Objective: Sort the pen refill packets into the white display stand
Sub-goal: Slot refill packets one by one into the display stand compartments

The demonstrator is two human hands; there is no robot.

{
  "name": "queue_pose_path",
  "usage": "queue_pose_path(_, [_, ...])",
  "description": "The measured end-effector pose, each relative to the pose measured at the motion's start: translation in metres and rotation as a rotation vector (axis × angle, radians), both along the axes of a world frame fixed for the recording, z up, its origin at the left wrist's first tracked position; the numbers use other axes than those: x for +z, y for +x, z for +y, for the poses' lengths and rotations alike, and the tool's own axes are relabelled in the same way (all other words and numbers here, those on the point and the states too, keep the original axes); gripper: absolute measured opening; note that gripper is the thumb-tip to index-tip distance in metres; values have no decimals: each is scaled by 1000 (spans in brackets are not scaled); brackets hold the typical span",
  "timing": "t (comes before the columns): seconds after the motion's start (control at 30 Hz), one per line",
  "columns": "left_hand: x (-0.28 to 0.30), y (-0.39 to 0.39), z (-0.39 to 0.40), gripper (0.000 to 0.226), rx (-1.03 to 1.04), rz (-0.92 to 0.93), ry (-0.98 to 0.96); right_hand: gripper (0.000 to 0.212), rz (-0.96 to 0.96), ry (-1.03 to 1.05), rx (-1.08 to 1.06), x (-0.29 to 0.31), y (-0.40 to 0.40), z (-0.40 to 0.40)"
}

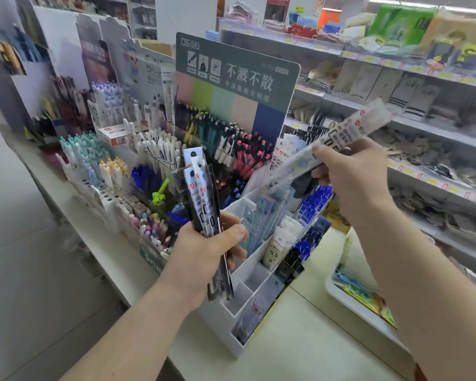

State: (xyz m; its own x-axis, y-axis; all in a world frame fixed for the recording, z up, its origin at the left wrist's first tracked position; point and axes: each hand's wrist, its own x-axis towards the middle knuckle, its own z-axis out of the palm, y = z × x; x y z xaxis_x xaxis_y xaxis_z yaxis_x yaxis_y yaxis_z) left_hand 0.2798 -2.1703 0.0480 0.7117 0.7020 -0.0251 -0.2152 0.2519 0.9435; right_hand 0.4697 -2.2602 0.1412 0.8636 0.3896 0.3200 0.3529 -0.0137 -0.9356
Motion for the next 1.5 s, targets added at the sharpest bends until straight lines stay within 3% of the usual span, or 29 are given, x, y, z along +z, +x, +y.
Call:
queue_pose_path(0.17, [3, 4, 1, 19, -14, -21, -11, 10, -177, -291, -80, -11, 19, 38])
queue_pose_path(0.23, [3, 5, 0, 21, -24, -22, -8, 21, -214, -388, -111, -16, 23, 48])
queue_pose_path(0.53, [-3, 8, -5, 17, -62, 10, 13, 23, -177, -824, 2, -31, 30, 70])
queue_pose_path(0.7, [-7, 10, -9, 14, -87, 36, -5, 32, -124, -729, -39, -30, 34, 72])
queue_pose_path(1.07, [-8, 19, -24, 14, -169, 77, 23, 49, -170, -736, 21, -20, 38, 51])
queue_pose_path(1.13, [-11, 22, -27, 15, -167, 78, 40, 42, -237, -646, -20, -21, 37, 42])
queue_pose_path(1.2, [-13, 25, -30, 12, -165, 89, 51, 44, -441, -603, -60, -21, 33, 36])
queue_pose_path(1.3, [-15, 31, -34, 9, -180, 113, 47, 67, -691, -738, 40, -21, 29, 36])
queue_pose_path(1.5, [-18, 37, -39, 10, -215, 126, 20, 64, -745, -1020, 174, -21, 31, 42])
